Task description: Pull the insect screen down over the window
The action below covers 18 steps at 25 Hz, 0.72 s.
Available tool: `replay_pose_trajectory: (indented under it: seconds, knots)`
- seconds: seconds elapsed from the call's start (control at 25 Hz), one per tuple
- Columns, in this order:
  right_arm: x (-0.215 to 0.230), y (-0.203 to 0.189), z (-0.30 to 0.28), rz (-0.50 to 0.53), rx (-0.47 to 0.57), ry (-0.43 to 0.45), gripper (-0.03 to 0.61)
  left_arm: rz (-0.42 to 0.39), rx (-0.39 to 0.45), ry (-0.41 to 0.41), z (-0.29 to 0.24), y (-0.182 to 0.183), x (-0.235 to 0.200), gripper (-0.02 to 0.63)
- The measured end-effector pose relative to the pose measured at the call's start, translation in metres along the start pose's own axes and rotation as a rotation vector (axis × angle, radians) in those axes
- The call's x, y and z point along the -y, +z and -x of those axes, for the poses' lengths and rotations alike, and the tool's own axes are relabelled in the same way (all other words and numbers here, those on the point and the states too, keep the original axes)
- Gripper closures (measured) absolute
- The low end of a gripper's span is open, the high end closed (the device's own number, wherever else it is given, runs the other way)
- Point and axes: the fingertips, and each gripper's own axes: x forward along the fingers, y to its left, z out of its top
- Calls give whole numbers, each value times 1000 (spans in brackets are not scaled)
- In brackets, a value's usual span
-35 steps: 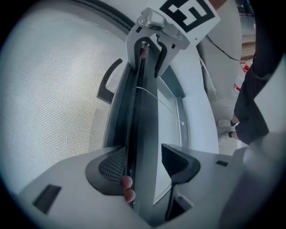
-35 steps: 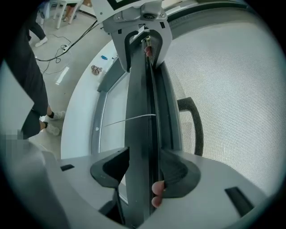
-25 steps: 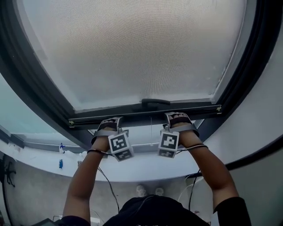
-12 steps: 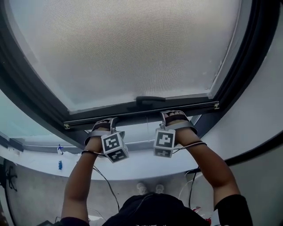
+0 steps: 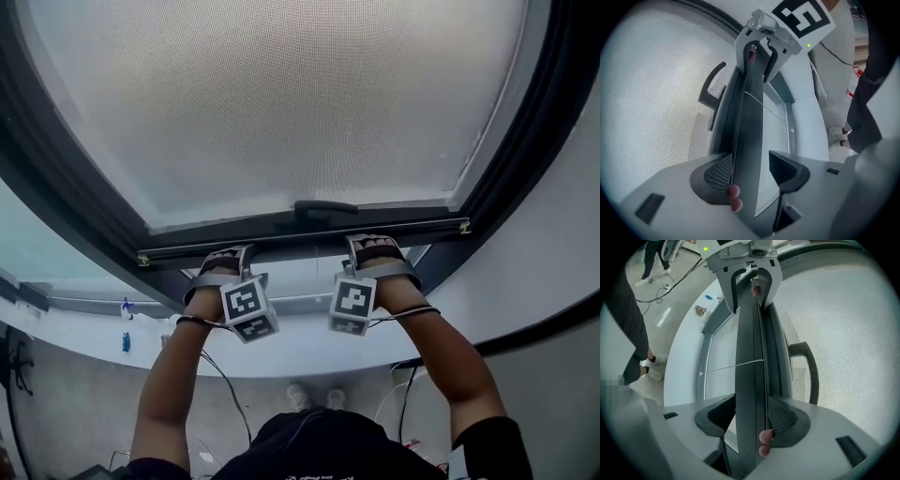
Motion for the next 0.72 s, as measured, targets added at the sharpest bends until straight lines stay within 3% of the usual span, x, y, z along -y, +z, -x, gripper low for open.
replay_pose_trajectory:
  seconds: [0.2, 0.36, 0.52, 0.72]
  knots:
    - [3, -1, -3, -7, 10, 12, 360, 79, 85, -24, -4, 4, -6, 366]
    - [12, -2, -3, -20, 32, 24, 420, 34, 31, -2, -10, -2, -11, 394]
    - [11, -2, -3, -22, 46, -3, 425, 43, -1, 69, -11, -2, -12, 394]
    - [14, -2, 1, -11, 49, 41, 429, 33, -37, 44, -10, -2, -13, 396]
